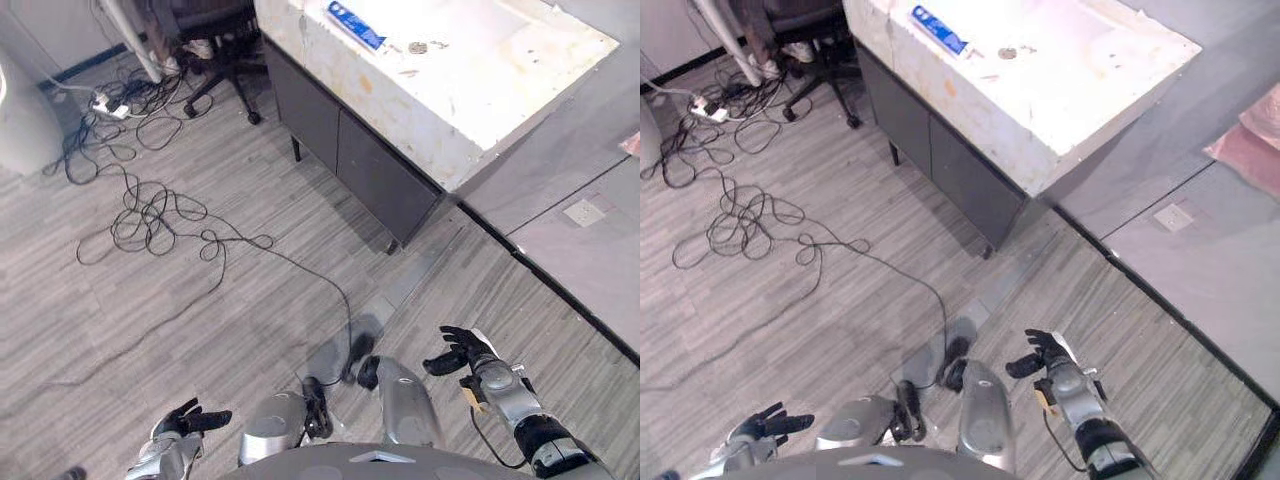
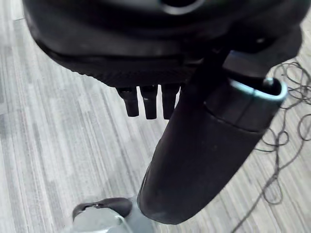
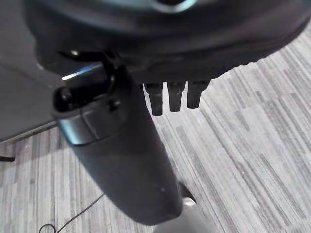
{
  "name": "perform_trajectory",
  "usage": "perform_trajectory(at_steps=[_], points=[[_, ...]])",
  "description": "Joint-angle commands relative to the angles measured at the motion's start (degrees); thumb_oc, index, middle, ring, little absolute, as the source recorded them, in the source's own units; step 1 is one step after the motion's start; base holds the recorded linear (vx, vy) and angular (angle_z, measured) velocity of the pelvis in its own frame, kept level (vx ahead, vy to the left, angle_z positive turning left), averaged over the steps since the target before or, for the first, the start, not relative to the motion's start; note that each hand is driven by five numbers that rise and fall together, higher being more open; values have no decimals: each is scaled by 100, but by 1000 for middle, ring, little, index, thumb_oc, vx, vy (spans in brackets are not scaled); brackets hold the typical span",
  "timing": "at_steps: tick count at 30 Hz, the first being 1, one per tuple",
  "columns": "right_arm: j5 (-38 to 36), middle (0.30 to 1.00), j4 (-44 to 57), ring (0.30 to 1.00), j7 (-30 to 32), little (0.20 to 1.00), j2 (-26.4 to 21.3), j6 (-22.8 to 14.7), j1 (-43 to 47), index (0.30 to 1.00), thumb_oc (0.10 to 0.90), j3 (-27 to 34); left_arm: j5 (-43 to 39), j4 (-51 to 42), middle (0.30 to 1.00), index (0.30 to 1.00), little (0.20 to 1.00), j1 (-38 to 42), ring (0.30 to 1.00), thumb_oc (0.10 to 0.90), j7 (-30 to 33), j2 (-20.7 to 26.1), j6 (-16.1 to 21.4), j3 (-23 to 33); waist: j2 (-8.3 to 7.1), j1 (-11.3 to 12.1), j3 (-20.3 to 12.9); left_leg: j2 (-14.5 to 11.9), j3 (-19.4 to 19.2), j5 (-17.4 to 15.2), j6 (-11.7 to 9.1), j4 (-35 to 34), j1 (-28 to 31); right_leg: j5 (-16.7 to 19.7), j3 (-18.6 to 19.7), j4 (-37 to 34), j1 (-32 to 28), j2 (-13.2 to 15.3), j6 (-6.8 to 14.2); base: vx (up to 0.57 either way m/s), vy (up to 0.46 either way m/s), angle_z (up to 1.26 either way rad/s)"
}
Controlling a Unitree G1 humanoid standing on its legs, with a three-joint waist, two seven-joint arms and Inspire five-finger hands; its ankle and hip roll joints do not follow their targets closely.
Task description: Organize the bathroom.
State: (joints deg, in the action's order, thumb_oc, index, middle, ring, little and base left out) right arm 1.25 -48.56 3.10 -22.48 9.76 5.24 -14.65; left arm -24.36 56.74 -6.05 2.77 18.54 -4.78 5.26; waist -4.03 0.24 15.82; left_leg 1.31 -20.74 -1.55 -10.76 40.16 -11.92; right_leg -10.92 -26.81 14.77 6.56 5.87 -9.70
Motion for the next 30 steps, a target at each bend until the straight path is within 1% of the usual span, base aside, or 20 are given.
perform_trajectory(at_steps=[1, 5, 6, 8, 9, 10, 13, 15, 17, 18, 19, 20, 21, 23, 24, 25, 26, 27, 28, 30], points=[[-218, 900, 8, 900, 169, 900, -428, -211, 404, 900, 800, -25, -13, -99, 900, 900, 900, 159, 900, 800, 23, 9, 290, -137, 260, 188, 77, -747, 782, 1, 407, 331, 403, 864, 394, -679, -102, 394, 1061, 117, 183, -99], [-165, 900, -165, 900, 141, 900, -368, -296, 428, 900, 800, 13, -251, 55, 900, 900, 900, 157, 900, 800, 190, -28, 369, -158, 320, 153, -103, -1037, 1315, -27, 629, -1425, 707, 707, 1089, -559, -121, 308, 1138, 207, 278, -124], [-172, 900, -215, 900, 117, 900, -351, -310, 438, 900, 800, 2, -287, 53, 900, 900, 900, 131, 900, 800, 224, -19, 335, -101, 385, 159, -204, -1234, 1638, 223, 549, -2271, 858, 715, 1309, -589, -114, 292, 1242, 270, 358, -106], [-272, 900, -240, 900, 138, 900, -330, -285, 434, 900, 800, -25, -260, 44, 900, 900, 900, 58, 900, 800, 281, -20, 357, -88, 465, 198, -276, -1434, 2035, 609, 392, -2868, 937, 686, 1566, -603, -172, 265, 1345, 295, 405, -92], [-361, 900, -189, 900, 162, 900, -315, -244, 421, 900, 800, -74, -227, -16, 900, 900, 900, -18, 900, 800, 346, 0, 327, -103, 529, 260, -301, -1663, 2536, 940, 295, -3361, 936, 632, 1908, -574, -262, 328, 1455, 233, 331, -95], [-361, 900, -187, 900, 162, 900, -315, -243, 418, 900, 800, -74, -227, -18, 900, 900, 900, -21, 900, 800, 347, -1, 326, -103, 528, 268, -285, -1666, 2523, 940, 293, -3379, 973, 616, 1918, -559, -276, 328, 1455, 265, 440, -94], [-445, 900, -51, 900, 245, 900, -297, -228, 352, 900, 800, -68, -318, -70, 900, 900, 900, -170, 900, 800, 464, 11, 292, -29, 641, 326, -246, -1634, 3240, 774, 295, -3335, 928, 445, 2586, -293, -360, 553, 1644, 230, 519, -61], [-526, 900, 17, 900, 346, 900, -275, -201, 306, 900, 800, -17, -265, -57, 900, 900, 900, -131, 900, 800, 432, 16, 282, -47, 662, 289, -233, -1472, 3166, 481, 328, -3104, 883, 425, 2651, -191, -324, 664, 1683, 58, 350, -89], [-603, 900, 105, 900, 506, 900, -202, -167, 152, 900, 800, 148, -76, 44, 900, 900, 900, -19, 900, 800, 396, 27, 253, -116, 666, 188, -219, -1160, 2666, -104, 479, -2865, 829, 510, 2584, -97, -301, 943, 1812, 94, 517, -103], [-718, 900, 137, 900, 643, 900, -112, -183, -7, 900, 800, 246, -17, 161, 900, 900, 900, 91, 900, 800, 307, 122, 265, -173, 645, 143, -204, -821, 2531, -325, 667, -2733, 799, 696, 2602, -92, -266, 1174, 1976, 112, 551, -10], [-761, 900, 139, 900, 677, 900, -107, -166, -23, 900, 800, 248, 17, 169, 900, 900, 900, 100, 900, 800, 290, 132, 269, -179, 645, 140, -203, -796, 2522, -335, 681, -2728, 801, 708, 2605, -90, -261, 1184, 1985, 97, 569, 10], [-667, 900, 171, 900, 675, 900, -82, -133, -109, 900, 800, 345, 29, 126, 900, 900, 900, 103, 900, 800, 303, 200, 207, -189, 605, 184, -156, -563, 2343, -469, 790, -2804, 929, 1197, 2346, -131, -156, 1524, 2034, 33, 300, -4], [-632, 900, 172, 900, 674, 900, -84, -121, -124, 900, 800, 359, 65, 117, 900, 900, 900, 94, 900, 800, 291, 210, 195, -184, 598, 200, -142, -531, 2296, -487, 805, -2829, 964, 1297, 2300, -125, -123, 1582, 2043, 21, 377, -53], [-408, 900, 279, 900, 537, 900, -91, -92, -185, 900, 800, 370, 209, -87, 900, 900, 900, -110, 900, 800, 278, 292, 122, -45, 594, 326, -21, -380, 1744, -570, 872, -3108, 1249, 1944, 1643, 147, 169, 1884, 2156, -1, 325, -96], [-261, 900, 338, 900, 419, 900, -105, -57, -163, 900, 800, 350, 222, -177, 900, 900, 900, -219, 900, 800, 327, 326, 61, 51, 634, 408, 19, -368, 1407, -569, 924, -3231, 1389, 1915, 1189, 608, 291, 1875, 2169, -11, 329, -121], [-169, 900, 359, 900, 304, 900, -144, -32, -123, 900, 800, 328, 177, -170, 900, 900, 900, -304, 900, 800, 337, 356, 94, 150, 691, 437, 6, -402, 1202, -503, 961, -3345, 1455, 1606, 967, 844, 328, 1665, 2102, 5, 260, -209], [-170, 900, 415, 900, 198, 900, -214, 29, -119, 900, 800, 290, 157, -182, 900, 900, 900, -392, 900, 800, 332, 395, 134, 276, 701, 397, -28, -355, 1122, -477, 960, -3404, 1511, 1164, 749, 859, 299, 1002, 1977, 7, 138, -195], [-175, 900, 412, 900, 186, 900, -225, 28, -115, 900, 800, 285, 171, -192, 900, 900, 900, -399, 900, 800, 333, 399, 131, 290, 705, 389, -46, -349, 1127, -464, 956, -3415, 1501, 1126, 715, 843, 307, 903, 1951, 30, 74, -154], [-263, 900, 326, 900, 196, 900, -253, -24, -62, 900, 800, 253, 210, -248, 900, 900, 900, -371, 900, 800, 330, 450, 142, 253, 605, 352, -34, -114, 1131, -612, 965, -3437, 1566, 1241, 459, 683, 542, 668, 1927, 19, 9, -37], [-279, 900, 150, 900, 175, 900, -249, -163, 7, 900, 800, 247, 87, -193, 900, 900, 900, -305, 900, 800, 356, 474, 226, 201, 569, 386, -27, -37, 1072, -749, 953, -3412, 1610, 1104, 225, 375, 480, 645, 1876, 41, -45, -21]])
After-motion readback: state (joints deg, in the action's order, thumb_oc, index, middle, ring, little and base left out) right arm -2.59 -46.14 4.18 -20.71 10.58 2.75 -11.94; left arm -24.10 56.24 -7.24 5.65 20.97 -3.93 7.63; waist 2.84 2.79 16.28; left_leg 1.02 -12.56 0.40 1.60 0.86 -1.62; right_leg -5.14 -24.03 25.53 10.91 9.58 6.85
